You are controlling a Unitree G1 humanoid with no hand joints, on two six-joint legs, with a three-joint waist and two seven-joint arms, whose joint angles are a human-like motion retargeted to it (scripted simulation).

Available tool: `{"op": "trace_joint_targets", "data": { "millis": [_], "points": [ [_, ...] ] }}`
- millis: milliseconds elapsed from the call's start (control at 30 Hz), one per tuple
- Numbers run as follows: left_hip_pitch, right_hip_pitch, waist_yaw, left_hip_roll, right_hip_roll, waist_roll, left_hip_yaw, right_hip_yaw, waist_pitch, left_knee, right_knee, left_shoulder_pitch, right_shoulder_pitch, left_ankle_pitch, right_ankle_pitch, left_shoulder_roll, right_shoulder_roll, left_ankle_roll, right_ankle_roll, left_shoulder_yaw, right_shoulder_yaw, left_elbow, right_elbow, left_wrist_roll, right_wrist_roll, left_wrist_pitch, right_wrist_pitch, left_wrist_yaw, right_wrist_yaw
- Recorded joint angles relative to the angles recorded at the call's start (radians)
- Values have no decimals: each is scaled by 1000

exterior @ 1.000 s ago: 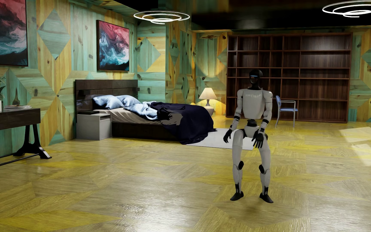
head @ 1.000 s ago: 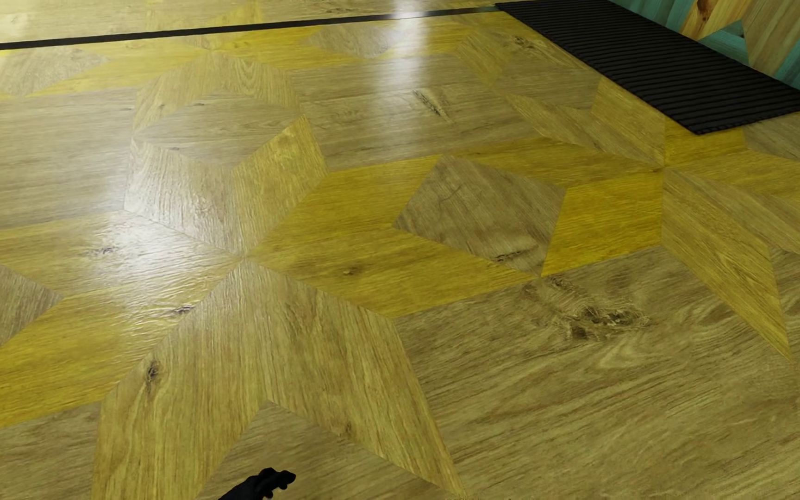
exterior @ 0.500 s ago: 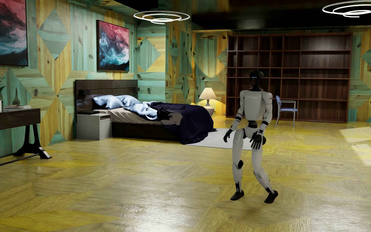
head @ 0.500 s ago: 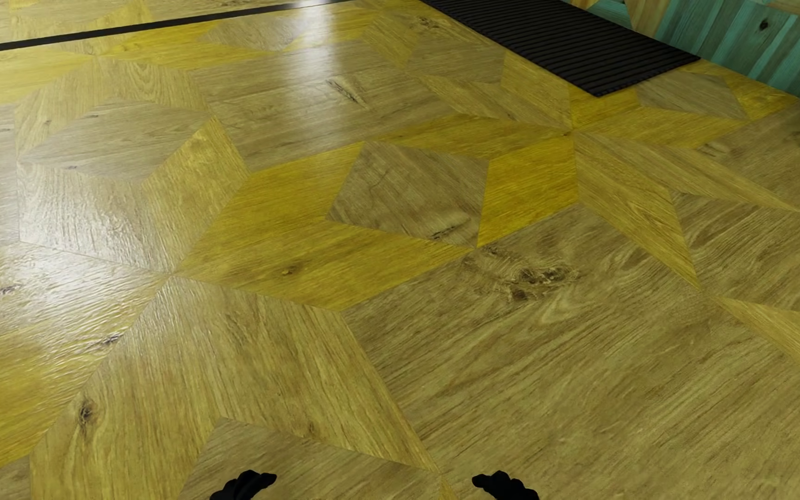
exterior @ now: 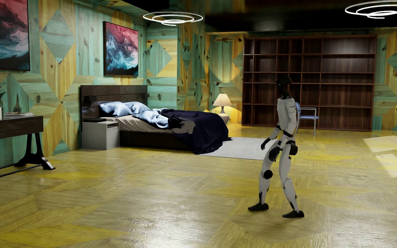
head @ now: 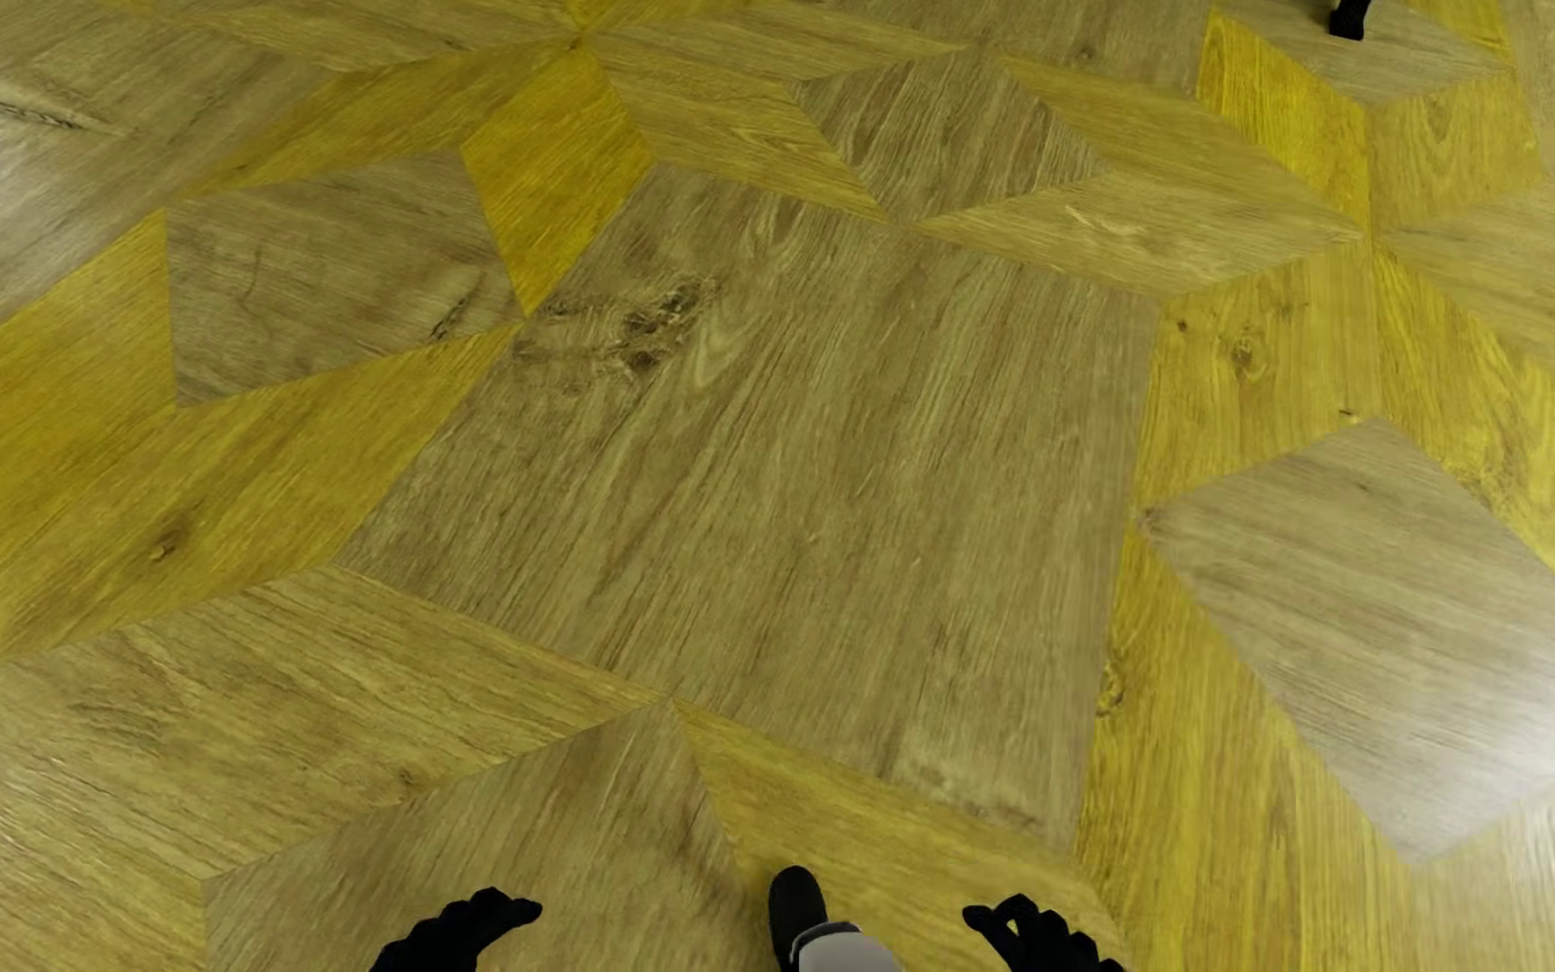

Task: Head to the bed

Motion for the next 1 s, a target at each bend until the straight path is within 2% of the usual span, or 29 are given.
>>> {"op": "trace_joint_targets", "data": {
  "millis": [33,67,133,167,200,267,367,467,533,567,600,667,700,767,800,833,867,900,933,967,1000],
  "points": [
    [-5,-14,-4,8,-22,-10,43,-36,4,-2,50,6,10,3,8,-3,-11,-3,7,17,19,-13,9,-7,-3,-1,6,14,17],
    [-7,-25,-7,18,-21,-18,88,-21,6,-3,110,19,14,5,-1,-7,-24,-6,13,33,41,-33,23,-17,-9,-7,10,29,40],
    [-3,-35,-6,45,-8,-31,184,32,9,-8,211,56,17,10,-69,-8,-45,-14,96,39,69,-67,58,-23,1,-38,16,45,97],
    [0,-39,-2,62,-20,-37,234,29,8,-11,249,64,25,13,-94,-10,-52,-20,122,29,75,-75,64,-18,12,-48,17,36,129],
    [4,-46,3,81,-50,-42,283,-2,8,-12,285,65,32,16,-99,-15,-51,-27,111,18,86,-75,68,-14,19,-55,20,19,150],
    [16,-54,8,119,-152,-48,373,-99,5,-14,353,61,53,22,-102,-25,-60,-45,55,-7,105,-75,56,-14,25,-72,14,-19,174],
    [58,-42,6,172,-261,-45,490,-112,-1,-29,381,50,95,31,-111,-52,-62,-81,18,-43,104,-103,28,-16,44,-70,13,-24,187],
    [123,-11,1,212,-364,-34,604,-111,-14,-80,246,44,115,47,-123,-81,-49,-128,-13,-69,86,-166,22,-49,42,-52,36,-16,201],
    [170,-1,-3,228,-440,-28,680,-175,-27,-125,144,31,120,64,-148,-85,-41,-166,-59,-91,60,-205,21,-71,36,-52,49,-19,191],
    [193,-3,-5,238,-474,-27,721,-238,-34,-142,120,27,116,73,-155,-81,-36,-188,-51,-97,49,-222,24,-82,33,-52,52,-20,190],
    [219,-9,-9,255,-474,-24,763,-280,-40,-156,128,29,107,79,-154,-75,-32,-214,-45,-93,45,-237,33,-96,28,-49,53,-20,196],
    [273,-27,-22,318,-375,-7,843,-253,-46,-157,159,52,82,104,-147,-57,-16,-260,-53,-63,46,-255,56,-135,15,-36,51,-20,211],
    [294,-22,-28,364,-317,8,866,-249,-45,-140,174,65,74,127,-159,-42,-3,-262,-39,-48,42,-257,62,-148,14,-24,46,-26,214],
    [328,25,-41,492,-197,45,883,-272,-42,-77,164,91,77,218,-188,-2,28,-267,-48,-29,16,-248,55,-132,25,-2,25,-52,200],
    [332,50,-45,569,-138,68,874,-286,-39,-24,151,102,79,288,-203,19,45,-245,-66,-27,-2,-241,53,-114,31,10,17,-67,186],
    [326,76,-48,650,-84,90,874,-298,-35,46,137,115,80,354,-217,37,60,-157,-86,-25,-21,-232,56,-92,37,21,11,-82,172],
    [288,101,-44,726,-29,112,816,-304,-27,147,125,123,72,401,-231,54,70,-43,-104,-27,-29,-223,67,-78,38,35,6,-98,161],
    [189,129,-25,741,28,132,618,-292,-15,282,117,137,56,386,-244,67,71,-35,-117,-23,-16,-223,82,-70,23,43,-3,-108,150],
    [71,157,-4,695,78,146,389,-271,-1,414,111,157,32,361,-256,75,65,-93,-126,-8,15,-232,98,-71,-7,46,-17,-108,137],
    [-20,183,8,650,118,159,243,-251,9,524,103,186,0,342,-267,70,53,-125,-132,10,51,-251,125,-76,-41,52,-44,-95,119],
    [-91,211,15,628,151,170,170,-231,16,608,90,217,-37,329,-276,62,42,-133,-135,34,82,-272,144,-85,-69,53,-70,-81,105]
  ]
}}
